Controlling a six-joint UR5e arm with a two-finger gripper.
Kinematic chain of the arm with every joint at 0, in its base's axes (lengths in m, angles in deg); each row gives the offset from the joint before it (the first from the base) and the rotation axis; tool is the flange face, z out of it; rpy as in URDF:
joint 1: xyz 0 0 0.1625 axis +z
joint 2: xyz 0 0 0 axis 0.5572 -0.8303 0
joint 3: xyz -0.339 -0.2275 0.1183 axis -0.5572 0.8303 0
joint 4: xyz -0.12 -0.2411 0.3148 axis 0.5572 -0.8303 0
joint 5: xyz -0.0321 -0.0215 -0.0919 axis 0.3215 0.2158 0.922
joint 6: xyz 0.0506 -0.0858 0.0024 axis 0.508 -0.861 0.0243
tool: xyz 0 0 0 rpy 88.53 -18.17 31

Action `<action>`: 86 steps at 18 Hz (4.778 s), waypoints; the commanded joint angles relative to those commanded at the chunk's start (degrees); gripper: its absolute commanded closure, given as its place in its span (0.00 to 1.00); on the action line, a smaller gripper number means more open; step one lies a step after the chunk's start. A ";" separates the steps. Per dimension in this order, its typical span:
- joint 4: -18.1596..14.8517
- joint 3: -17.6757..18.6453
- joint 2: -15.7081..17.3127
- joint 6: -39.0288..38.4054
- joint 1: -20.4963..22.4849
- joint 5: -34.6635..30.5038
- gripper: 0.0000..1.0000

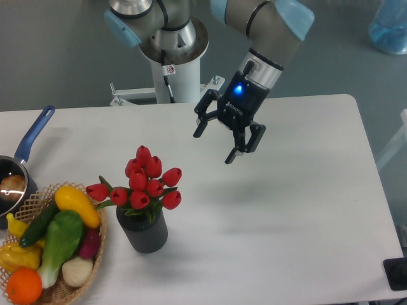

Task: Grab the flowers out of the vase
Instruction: 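Move the open gripper toward the red tulips in the black vase, then lower the gripper around the tulip stems below the blooms, then close the gripper on the tulip bunch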

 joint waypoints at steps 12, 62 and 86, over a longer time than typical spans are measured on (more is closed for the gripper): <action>4.04 -0.44 -5.19 -2.29 -2.12 5.01 0.00; 17.14 -1.58 -12.93 -16.88 -11.44 14.85 0.00; 18.37 -1.49 -13.89 -17.05 -11.61 15.03 0.75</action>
